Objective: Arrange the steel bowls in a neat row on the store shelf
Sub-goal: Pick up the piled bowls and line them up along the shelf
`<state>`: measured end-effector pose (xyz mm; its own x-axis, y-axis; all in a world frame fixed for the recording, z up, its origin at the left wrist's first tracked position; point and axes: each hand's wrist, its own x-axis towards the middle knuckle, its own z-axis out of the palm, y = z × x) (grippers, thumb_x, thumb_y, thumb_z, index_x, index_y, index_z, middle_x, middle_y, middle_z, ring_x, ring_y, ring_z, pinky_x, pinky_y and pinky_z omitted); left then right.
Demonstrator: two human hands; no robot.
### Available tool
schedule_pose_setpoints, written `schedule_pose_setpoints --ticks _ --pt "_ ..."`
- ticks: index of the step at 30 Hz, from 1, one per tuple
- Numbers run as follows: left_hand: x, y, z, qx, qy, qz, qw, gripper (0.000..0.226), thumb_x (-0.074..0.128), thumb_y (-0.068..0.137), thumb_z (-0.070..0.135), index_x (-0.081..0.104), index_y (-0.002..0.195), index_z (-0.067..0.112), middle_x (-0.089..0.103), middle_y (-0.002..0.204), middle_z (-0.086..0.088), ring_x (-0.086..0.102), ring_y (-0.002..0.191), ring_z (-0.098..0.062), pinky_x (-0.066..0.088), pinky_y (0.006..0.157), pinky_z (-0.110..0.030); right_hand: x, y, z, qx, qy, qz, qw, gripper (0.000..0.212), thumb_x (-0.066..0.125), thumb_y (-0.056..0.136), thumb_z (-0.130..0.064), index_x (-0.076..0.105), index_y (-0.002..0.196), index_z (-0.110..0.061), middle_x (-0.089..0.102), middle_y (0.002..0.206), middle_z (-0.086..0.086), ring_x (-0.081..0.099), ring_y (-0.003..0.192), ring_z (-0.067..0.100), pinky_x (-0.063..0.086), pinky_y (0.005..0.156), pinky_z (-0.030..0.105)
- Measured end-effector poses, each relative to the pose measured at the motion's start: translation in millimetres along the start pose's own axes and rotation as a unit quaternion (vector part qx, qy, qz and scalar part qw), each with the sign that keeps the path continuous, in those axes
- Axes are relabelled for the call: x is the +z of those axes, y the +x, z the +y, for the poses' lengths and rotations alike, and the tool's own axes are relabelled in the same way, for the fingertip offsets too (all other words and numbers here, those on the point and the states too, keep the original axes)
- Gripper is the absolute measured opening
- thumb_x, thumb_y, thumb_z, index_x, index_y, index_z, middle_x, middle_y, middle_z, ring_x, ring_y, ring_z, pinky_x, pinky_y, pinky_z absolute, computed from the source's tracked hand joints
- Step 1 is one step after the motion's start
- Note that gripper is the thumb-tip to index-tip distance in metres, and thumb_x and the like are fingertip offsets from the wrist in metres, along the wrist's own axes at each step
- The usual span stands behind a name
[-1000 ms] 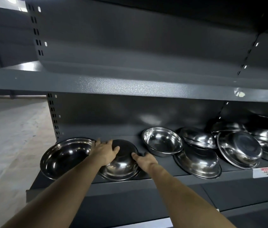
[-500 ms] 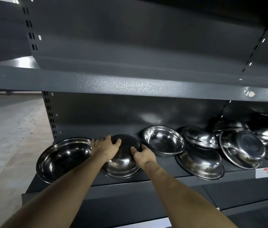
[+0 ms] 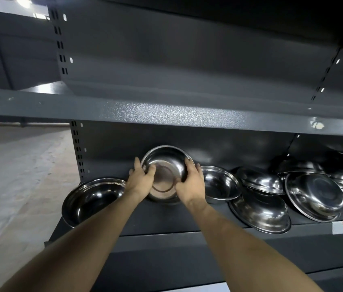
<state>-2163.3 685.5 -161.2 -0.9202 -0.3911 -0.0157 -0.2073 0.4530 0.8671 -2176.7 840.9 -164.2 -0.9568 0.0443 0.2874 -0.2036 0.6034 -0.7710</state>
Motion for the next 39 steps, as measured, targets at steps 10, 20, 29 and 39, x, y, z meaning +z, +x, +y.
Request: schedule_pose_setpoints --ticks 10,20,29,39 --pt "-13.8 -26.2 8.4 -0.022 -0.114 0.024 0.993 0.078 0.033 0.087 0.073 0.01 0.153 0.038 0.013 0.155 -0.003 0.038 0.136 -0.034 0.024 0.112 -0.042 -4.5 -20.2 -25.5 0.07 0.209 0.136 0.966 0.025 0.058 0.089 -0.022 0.06 0.114 -0.022 0.062 0.089 -0.015 0.063 0.092 0.013 0.04 0.083 0.012" --pt "-29.4 -45.2 5.9 -0.015 -0.183 0.079 0.98 0.049 0.056 0.086 0.059 0.041 0.112 0.02 0.056 0.118 -0.006 0.055 0.09 -0.017 0.037 0.076 -0.029 -6.8 -26.0 -35.9 0.196 0.312 0.178 0.912 0.051 0.058 0.09 -0.048 0.059 0.115 -0.003 0.062 0.1 0.007 0.059 0.1 0.026 0.042 0.101 0.034" --pt "-43.5 -59.6 -10.5 0.053 -0.115 0.047 0.991 0.066 0.058 0.08 0.008 0.032 0.138 0.024 0.025 0.128 0.002 0.048 0.087 -0.002 0.036 0.074 -0.009 2.7 -42.8 -48.5 0.238 0.214 0.086 0.943 0.065 0.051 0.083 0.0 0.037 0.147 -0.004 0.052 0.139 0.02 0.051 0.128 0.036 0.038 0.11 0.033" --pt "-103.7 -56.2 -41.1 0.056 -0.01 0.105 0.993 0.071 0.052 0.095 0.041 0.02 0.154 0.017 0.025 0.156 -0.008 0.039 0.137 -0.028 0.032 0.113 -0.039 27.0 -45.1 -72.3 0.193 0.195 0.072 0.959 0.048 0.047 0.093 -0.005 0.05 0.141 -0.005 0.061 0.132 0.016 0.055 0.126 0.03 0.041 0.101 0.026"
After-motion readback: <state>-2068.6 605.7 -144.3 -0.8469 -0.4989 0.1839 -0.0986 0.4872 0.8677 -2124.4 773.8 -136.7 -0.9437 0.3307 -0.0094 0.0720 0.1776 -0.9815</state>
